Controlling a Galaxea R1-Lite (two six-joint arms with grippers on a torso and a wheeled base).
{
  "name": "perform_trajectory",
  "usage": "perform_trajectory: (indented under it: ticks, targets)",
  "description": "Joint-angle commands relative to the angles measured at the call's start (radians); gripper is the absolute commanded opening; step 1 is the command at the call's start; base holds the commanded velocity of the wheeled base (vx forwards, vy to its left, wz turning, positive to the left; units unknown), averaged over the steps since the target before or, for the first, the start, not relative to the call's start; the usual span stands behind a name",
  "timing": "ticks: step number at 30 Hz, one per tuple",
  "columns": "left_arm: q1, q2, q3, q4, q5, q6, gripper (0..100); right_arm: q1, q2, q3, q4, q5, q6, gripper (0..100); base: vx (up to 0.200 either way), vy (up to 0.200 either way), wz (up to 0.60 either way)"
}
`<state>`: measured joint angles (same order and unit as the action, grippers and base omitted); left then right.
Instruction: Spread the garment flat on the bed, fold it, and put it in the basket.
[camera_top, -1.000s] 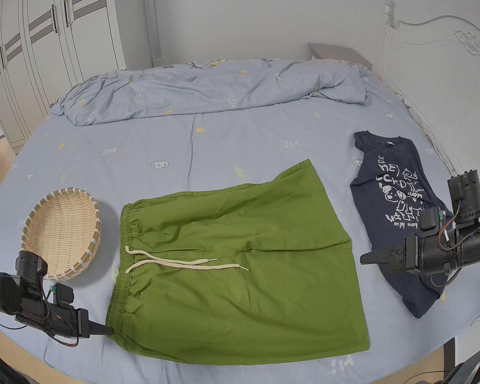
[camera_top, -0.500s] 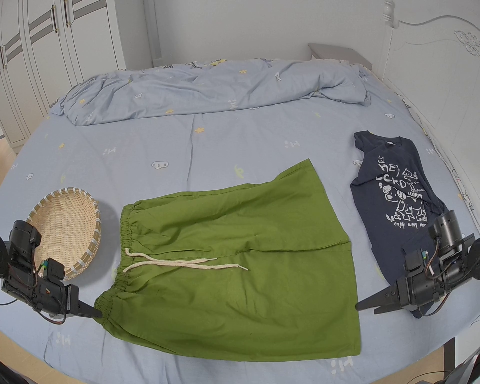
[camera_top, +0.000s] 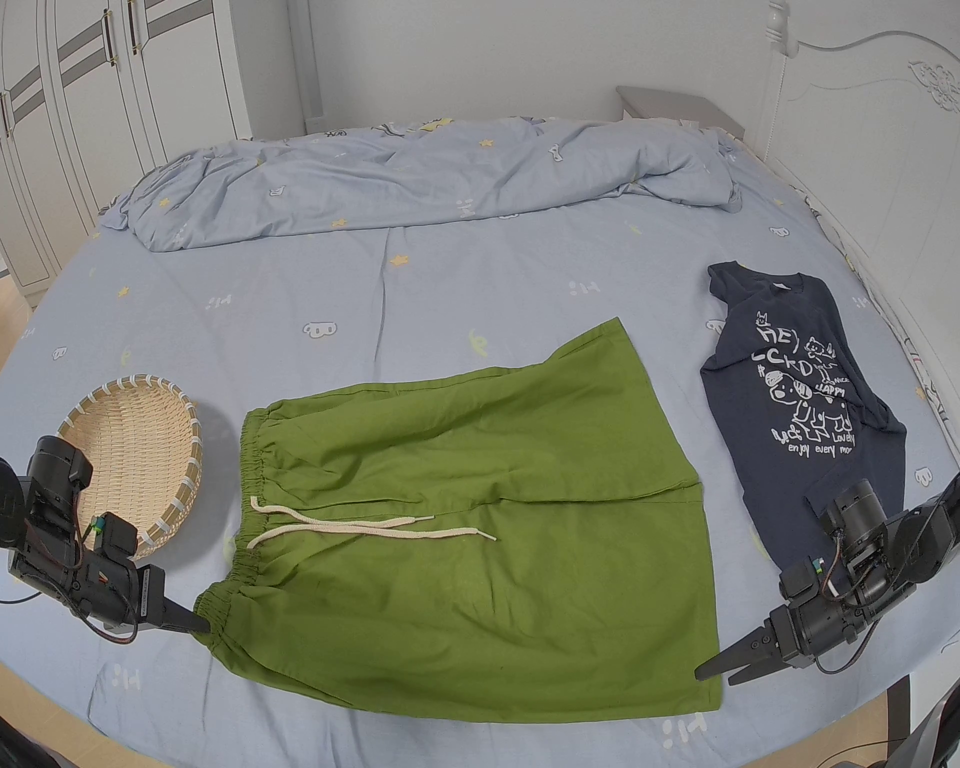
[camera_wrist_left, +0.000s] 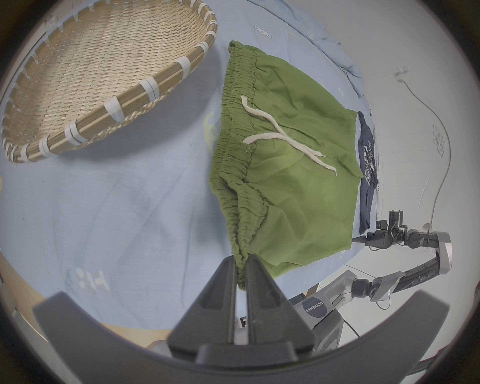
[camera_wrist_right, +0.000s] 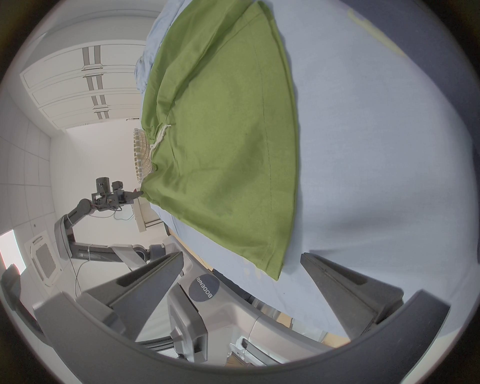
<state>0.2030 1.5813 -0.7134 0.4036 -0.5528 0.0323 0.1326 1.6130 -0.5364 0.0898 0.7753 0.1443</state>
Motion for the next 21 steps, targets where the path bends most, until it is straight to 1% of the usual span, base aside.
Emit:
perform_trajectory:
  ticks: [1, 10, 13, 21]
  targets:
    - [-0.004, 0.011, 0.0, 0.0, -0.001, 0.0, 0, 0.007, 0.045, 0.015, -0.008, 0.002, -0.025, 100, 0.0, 0.0, 0.0]
    - [-0.004, 0.013, -0.001, -0.002, -0.001, 0.0, 0, 0.048, 0.094, 0.076, -0.171, 0.004, -0.025, 100, 0.0, 0.0, 0.0]
    - [-0.005, 0.014, -0.008, 0.0, -0.001, 0.0, 0, 0.062, 0.108, 0.084, -0.196, 0.004, -0.023, 100, 0.0, 0.0, 0.0]
    - [-0.005, 0.014, -0.011, 0.0, -0.001, 0.0, 0, 0.061, 0.104, 0.088, -0.242, 0.007, -0.018, 100, 0.0, 0.0, 0.0]
